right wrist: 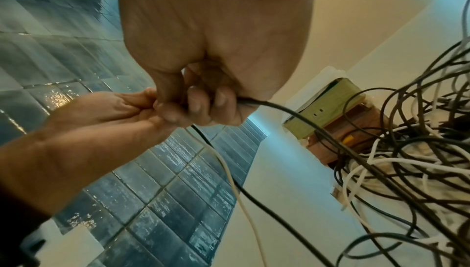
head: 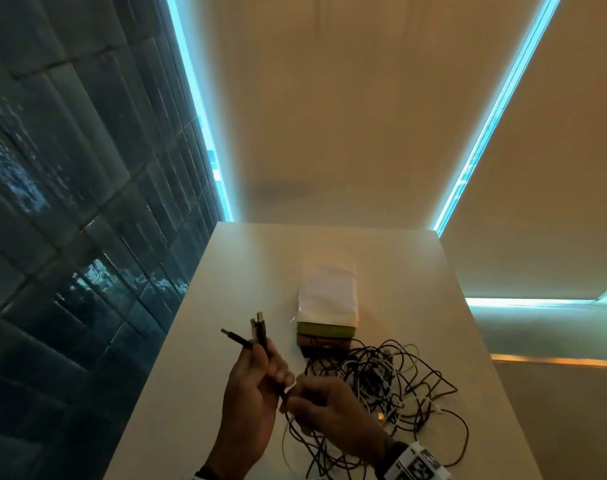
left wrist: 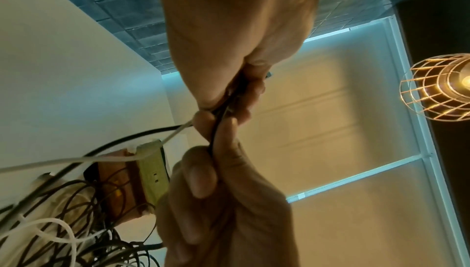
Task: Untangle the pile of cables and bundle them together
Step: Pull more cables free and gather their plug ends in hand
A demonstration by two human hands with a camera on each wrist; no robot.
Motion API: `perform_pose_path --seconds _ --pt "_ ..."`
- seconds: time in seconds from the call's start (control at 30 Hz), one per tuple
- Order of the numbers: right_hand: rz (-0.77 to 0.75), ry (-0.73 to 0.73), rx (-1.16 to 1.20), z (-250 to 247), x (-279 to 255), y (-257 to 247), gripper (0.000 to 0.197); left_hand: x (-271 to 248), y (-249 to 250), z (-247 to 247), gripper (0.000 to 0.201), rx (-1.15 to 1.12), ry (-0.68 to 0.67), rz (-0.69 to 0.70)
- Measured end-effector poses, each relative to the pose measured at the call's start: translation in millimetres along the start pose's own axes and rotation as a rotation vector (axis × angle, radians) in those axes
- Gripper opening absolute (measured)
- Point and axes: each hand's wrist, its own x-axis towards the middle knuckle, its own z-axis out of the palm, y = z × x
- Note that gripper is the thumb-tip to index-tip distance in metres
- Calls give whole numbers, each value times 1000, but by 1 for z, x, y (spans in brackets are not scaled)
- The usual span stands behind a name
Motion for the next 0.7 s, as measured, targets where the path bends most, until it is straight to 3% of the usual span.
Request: perform_pose_path --seconds 0.13,0.27,0.37,0.5,0.7 --pt "-35 -44 -111 -7 0 3 26 -3 8 1 28 71 -34 43" --pt "-11 -50 -241 -42 -5 15 23 2 33 -15 24 66 35 170" --pt "48 61 -231 -73 -6 25 16 0 49 -27 27 92 79 235" --pt "129 247 -222 -100 -2 41 22 -4 61 -35 29 100 116 281" --pt "227 531 -514 -129 -10 71 43 -12 76 -43 32 45 118 320"
